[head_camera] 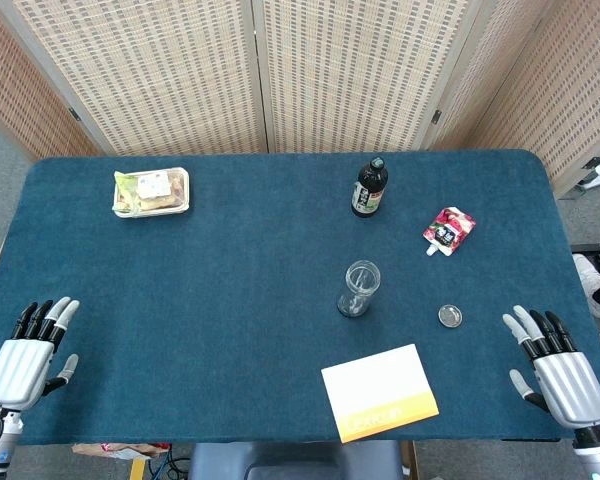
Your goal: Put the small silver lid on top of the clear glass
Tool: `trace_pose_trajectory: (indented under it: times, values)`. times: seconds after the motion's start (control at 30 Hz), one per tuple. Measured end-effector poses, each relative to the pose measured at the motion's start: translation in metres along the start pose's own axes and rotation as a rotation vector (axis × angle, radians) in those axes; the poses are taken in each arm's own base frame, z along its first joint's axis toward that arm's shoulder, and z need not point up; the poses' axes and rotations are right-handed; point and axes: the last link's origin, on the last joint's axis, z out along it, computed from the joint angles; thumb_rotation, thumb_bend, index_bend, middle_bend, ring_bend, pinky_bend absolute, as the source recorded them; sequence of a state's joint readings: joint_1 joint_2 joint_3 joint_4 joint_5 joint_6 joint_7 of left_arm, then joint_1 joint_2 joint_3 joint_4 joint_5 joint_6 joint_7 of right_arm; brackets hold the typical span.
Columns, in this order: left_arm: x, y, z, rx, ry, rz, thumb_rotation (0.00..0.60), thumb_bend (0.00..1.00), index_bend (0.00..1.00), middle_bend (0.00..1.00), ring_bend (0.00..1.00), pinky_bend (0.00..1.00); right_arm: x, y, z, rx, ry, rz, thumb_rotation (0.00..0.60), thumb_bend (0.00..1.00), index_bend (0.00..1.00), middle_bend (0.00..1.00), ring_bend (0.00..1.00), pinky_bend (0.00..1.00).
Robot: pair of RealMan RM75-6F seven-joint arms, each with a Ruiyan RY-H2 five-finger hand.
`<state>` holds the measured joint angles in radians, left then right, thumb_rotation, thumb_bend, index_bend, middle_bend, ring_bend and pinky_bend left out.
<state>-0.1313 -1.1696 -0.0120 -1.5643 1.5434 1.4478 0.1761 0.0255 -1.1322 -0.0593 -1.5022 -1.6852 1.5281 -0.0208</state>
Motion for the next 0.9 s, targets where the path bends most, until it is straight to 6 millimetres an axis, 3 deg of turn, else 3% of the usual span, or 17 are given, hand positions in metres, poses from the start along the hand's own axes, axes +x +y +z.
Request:
trace_pose_trajectory:
  times: [0.57,0.73,0.9]
  values:
    - [0.003,-0.002,0.001,-0.015,0.018,-0.012,0.6,0.36,0.0,0.05,0.0,0.01,0.0,0.007,0.015,0.0,-0.125,-0.02,0.6,0.37,0.01,0.0,0.0,0.0]
    - [0.006,-0.003,0.0,-0.002,0.03,-0.019,0.6,0.36,0.0,0.05,0.0,0.01,0.012,0.013,0.031,0.008,-0.233,-0.047,0.6,0.37,0.16,0.0,0.0,0.0]
    - [0.005,-0.002,0.002,0.002,0.028,-0.016,0.6,0.36,0.0,0.05,0.0,0.01,0.021,0.015,0.049,0.01,-0.334,-0.048,0.6,0.36,0.23,0.0,0.0,0.0]
